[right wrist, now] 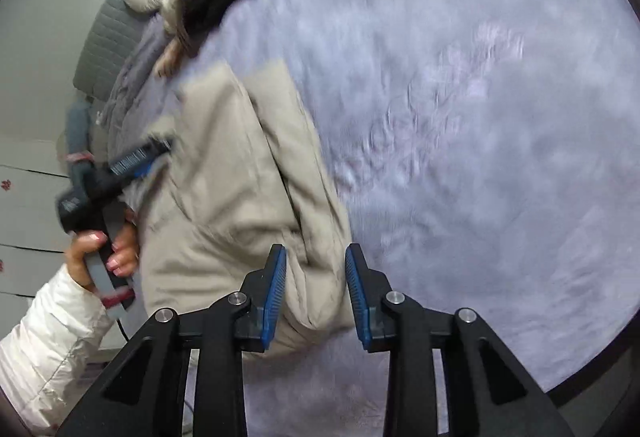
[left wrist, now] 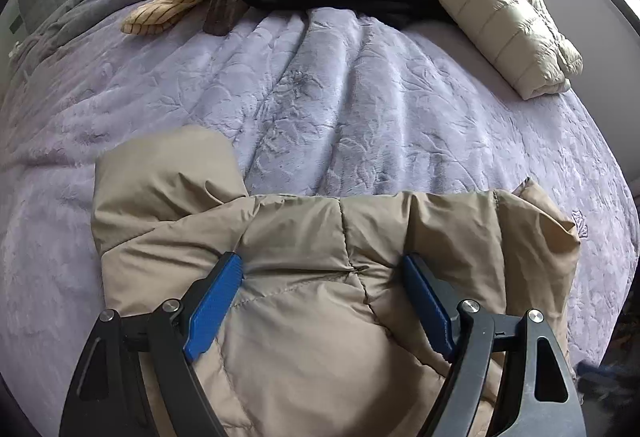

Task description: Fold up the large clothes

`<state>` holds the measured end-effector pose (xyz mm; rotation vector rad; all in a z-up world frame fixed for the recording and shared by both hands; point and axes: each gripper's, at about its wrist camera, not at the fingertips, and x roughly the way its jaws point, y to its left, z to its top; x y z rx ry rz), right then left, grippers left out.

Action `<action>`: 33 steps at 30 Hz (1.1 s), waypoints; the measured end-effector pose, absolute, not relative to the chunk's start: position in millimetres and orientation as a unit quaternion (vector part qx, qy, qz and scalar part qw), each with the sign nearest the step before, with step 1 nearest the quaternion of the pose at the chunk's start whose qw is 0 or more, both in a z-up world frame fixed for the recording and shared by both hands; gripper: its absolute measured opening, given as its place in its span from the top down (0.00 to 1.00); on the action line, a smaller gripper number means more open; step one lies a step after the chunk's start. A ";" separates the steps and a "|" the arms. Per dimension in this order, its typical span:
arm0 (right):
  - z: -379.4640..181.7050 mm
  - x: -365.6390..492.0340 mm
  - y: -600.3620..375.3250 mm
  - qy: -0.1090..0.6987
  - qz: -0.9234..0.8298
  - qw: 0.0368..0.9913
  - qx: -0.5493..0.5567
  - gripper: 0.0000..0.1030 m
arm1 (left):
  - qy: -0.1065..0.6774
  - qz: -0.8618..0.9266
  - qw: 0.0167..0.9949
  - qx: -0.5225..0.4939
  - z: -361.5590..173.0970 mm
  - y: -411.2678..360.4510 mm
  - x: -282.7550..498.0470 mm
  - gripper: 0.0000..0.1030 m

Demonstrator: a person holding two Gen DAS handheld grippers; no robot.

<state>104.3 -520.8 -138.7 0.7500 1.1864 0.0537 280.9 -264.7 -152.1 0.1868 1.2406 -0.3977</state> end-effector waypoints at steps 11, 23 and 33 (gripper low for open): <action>-156.4 189.6 -458.1 0.569 0.090 0.779 0.248 0.69 | 0.574 -0.170 0.796 0.091 -145.5 -259.2 275.1 0.18; -207.5 212.5 -474.2 0.603 0.062 0.749 0.267 0.72 | 0.577 -0.164 0.796 0.088 -129.9 -251.6 269.2 0.18; -205.1 221.1 -469.7 0.611 0.056 0.746 0.261 0.69 | 0.591 -0.143 0.789 0.085 -113.8 -239.6 256.9 0.18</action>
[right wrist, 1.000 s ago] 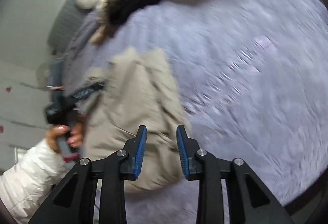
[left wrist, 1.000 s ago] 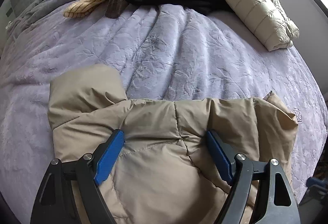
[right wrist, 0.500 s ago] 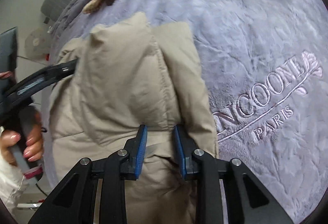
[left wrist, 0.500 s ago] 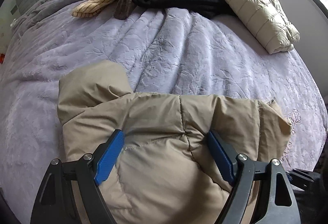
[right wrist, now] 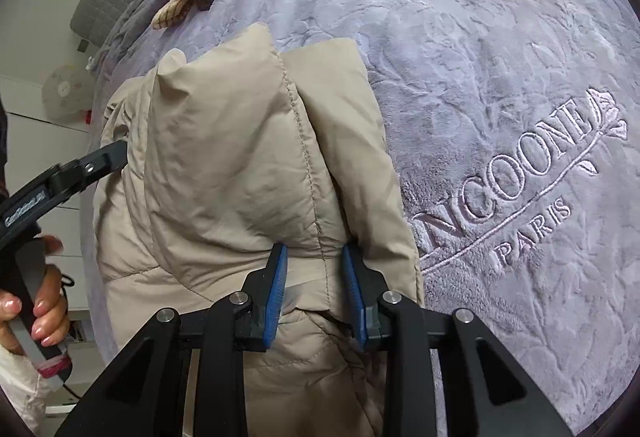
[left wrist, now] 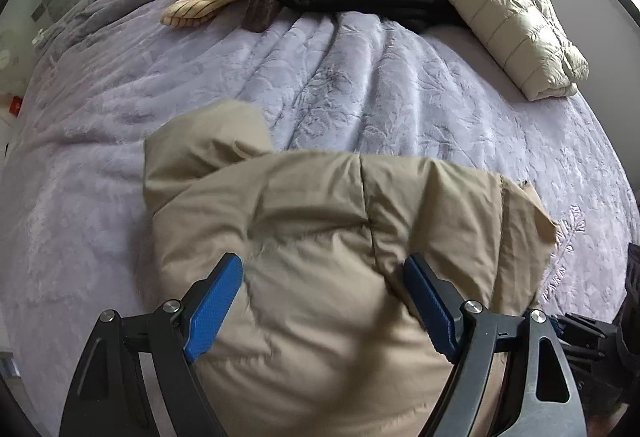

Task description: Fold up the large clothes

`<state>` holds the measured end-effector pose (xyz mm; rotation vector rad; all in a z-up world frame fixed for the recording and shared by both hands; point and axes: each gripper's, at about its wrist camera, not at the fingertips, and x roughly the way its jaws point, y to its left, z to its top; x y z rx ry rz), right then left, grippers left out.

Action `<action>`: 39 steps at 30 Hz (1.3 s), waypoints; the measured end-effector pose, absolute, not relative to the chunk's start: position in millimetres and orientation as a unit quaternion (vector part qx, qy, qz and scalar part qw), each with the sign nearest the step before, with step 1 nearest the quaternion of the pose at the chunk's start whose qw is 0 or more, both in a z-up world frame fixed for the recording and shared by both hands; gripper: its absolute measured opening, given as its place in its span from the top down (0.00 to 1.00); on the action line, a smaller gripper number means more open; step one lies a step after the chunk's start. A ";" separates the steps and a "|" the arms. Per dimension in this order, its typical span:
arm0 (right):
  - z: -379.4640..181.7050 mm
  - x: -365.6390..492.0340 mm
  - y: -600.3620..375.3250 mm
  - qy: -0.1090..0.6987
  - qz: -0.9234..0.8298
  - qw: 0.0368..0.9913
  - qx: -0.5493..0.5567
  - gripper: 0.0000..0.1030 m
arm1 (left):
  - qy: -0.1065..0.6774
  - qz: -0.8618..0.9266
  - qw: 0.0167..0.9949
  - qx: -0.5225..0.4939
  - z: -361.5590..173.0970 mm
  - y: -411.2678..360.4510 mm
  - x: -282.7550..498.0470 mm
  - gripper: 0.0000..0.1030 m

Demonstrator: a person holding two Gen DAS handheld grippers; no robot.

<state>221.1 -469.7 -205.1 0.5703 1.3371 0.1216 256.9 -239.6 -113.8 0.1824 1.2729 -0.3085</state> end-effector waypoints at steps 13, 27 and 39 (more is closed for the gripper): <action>-180.9 224.6 -477.1 0.607 0.085 0.747 0.258 0.14 | 0.606 -0.150 0.781 -0.005 -101.9 -158.9 210.8 0.00; -201.4 240.3 -502.6 0.622 0.143 0.708 0.301 0.12 | 0.682 -0.210 0.645 -0.273 -180.5 -83.9 178.7 0.00; -250.7 279.9 -482.1 0.661 0.214 0.654 0.299 0.11 | 0.679 -0.275 0.595 -0.331 -228.8 -75.9 188.6 0.00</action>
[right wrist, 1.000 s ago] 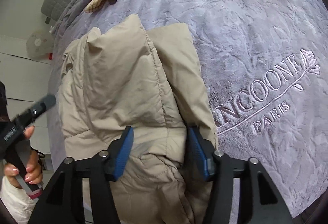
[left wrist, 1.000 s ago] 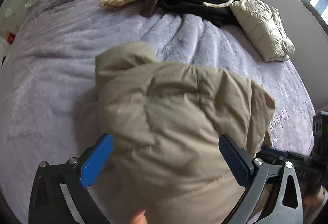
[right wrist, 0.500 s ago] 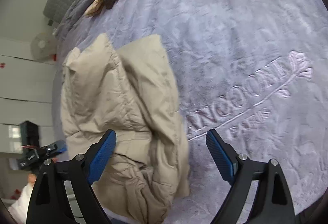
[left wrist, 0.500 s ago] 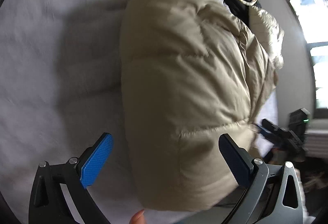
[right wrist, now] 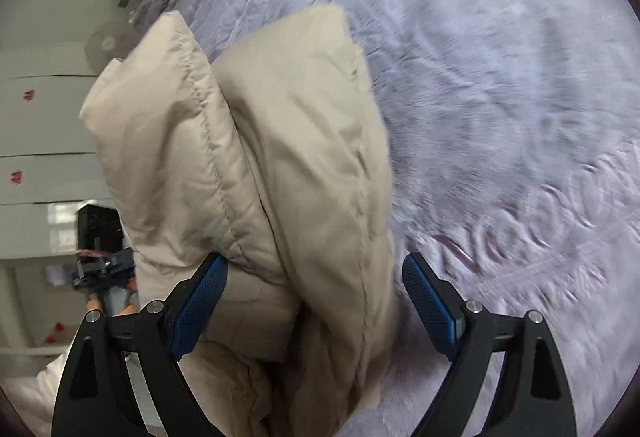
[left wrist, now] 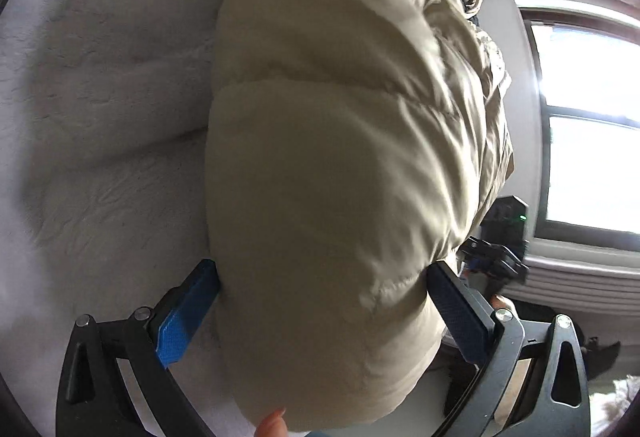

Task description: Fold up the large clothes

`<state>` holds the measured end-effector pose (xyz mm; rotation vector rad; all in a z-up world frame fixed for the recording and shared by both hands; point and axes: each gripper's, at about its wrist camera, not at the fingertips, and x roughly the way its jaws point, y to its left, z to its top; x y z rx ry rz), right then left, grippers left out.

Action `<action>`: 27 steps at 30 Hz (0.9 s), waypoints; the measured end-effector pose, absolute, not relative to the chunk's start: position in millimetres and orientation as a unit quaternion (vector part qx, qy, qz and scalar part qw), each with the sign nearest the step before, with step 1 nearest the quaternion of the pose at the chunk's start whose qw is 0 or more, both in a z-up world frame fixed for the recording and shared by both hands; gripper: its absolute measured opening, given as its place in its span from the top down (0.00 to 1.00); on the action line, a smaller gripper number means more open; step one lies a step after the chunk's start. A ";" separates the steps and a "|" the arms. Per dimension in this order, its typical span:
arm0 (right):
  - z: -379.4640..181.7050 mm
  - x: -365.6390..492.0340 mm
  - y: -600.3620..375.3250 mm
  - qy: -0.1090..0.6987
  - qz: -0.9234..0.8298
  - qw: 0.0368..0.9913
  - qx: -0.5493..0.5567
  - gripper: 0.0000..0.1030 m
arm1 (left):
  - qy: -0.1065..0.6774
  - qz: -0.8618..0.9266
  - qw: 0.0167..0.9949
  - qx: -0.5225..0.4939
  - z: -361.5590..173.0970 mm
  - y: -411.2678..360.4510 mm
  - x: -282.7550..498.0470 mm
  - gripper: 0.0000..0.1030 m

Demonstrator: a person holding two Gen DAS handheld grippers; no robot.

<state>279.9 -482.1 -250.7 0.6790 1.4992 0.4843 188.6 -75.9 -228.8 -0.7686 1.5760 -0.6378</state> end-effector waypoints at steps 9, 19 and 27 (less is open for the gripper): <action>-292.7 315.8 -451.3 0.663 0.294 0.592 0.353 0.00 | 0.663 -0.290 0.579 -0.375 -261.1 -77.6 194.3 0.00; -299.9 332.5 -429.4 0.668 0.286 0.568 0.387 0.09 | 0.673 -0.260 0.583 -0.373 -262.6 -91.0 191.3 0.01; -261.1 320.3 -410.1 0.629 0.313 0.585 0.405 0.36 | 0.649 -0.300 0.630 -0.304 -208.3 -101.7 190.4 0.05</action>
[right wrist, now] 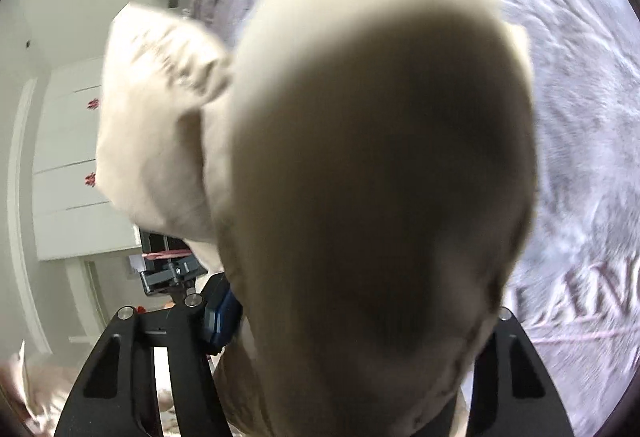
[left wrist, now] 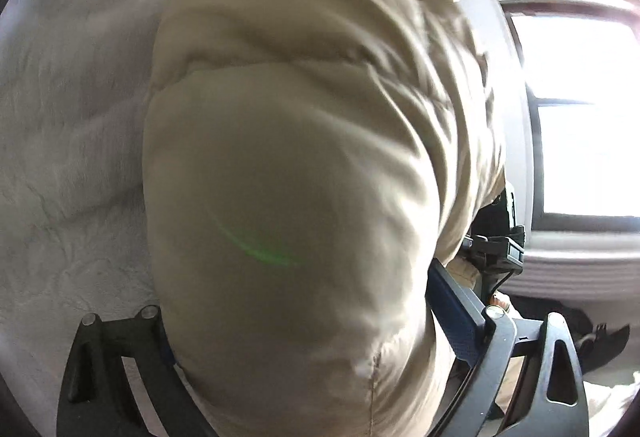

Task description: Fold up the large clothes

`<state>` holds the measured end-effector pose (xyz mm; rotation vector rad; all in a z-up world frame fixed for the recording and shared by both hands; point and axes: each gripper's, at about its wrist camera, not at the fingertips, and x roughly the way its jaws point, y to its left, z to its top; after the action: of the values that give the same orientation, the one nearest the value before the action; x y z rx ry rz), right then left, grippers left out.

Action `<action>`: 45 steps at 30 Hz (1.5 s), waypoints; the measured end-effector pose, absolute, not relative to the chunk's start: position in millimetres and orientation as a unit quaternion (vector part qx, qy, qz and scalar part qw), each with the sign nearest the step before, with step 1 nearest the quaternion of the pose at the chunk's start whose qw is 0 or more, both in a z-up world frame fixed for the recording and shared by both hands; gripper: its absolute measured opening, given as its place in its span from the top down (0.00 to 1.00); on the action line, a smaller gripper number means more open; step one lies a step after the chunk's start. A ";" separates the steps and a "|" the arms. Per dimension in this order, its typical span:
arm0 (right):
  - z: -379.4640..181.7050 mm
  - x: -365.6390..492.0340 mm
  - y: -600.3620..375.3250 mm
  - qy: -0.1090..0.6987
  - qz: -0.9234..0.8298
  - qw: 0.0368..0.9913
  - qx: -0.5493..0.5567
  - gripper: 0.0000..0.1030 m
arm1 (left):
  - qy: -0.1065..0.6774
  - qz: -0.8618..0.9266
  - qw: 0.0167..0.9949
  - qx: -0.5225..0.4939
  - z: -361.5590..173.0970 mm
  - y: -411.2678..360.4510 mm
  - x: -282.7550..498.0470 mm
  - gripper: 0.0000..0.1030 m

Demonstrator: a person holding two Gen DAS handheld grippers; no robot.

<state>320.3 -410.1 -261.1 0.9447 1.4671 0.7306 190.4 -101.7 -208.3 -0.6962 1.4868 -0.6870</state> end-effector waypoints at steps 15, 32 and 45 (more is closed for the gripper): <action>-207.8 386.1 -206.7 0.588 0.359 0.625 0.368 0.36 | 0.582 -0.282 0.694 -0.316 -150.1 70.3 232.1 0.05; -309.5 463.1 -85.9 0.642 0.306 0.607 0.355 0.25 | 0.590 -0.158 0.719 -0.331 -252.0 173.5 222.2 0.01; -210.5 432.3 -149.6 0.614 0.219 0.707 0.276 0.70 | 0.558 -0.072 0.805 -0.190 -150.4 181.5 216.9 0.01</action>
<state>432.3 -149.6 -210.5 0.6128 1.3640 0.4861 216.9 181.5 -150.4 -0.4063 1.1942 -0.1533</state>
